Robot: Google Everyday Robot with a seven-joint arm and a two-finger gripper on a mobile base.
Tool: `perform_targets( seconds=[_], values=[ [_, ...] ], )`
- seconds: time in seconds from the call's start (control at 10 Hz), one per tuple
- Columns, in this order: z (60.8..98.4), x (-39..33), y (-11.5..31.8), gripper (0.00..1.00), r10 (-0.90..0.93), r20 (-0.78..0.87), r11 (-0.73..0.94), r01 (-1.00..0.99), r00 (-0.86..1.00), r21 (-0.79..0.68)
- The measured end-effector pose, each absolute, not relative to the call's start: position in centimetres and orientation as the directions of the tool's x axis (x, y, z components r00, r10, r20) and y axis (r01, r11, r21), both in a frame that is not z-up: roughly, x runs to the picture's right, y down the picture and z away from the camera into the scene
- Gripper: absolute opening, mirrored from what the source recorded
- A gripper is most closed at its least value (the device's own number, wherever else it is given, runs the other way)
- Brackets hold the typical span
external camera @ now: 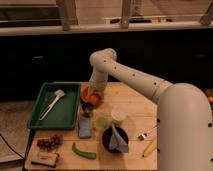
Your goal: Place apple in metal cup
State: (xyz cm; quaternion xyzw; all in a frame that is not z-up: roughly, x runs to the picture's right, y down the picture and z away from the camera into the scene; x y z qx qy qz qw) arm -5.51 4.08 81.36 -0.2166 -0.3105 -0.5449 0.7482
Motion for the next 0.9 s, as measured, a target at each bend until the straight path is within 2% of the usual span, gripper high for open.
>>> perform_targets(
  seconds=[0.5,0.9],
  values=[
    [80.7,-8.1,4.8,0.02,-0.675,0.728,0.241,0.968,0.119,0.066],
    [80.6,-8.6,5.3,0.37,-0.663,0.742,0.221,0.972,0.095,0.074]
  ],
)
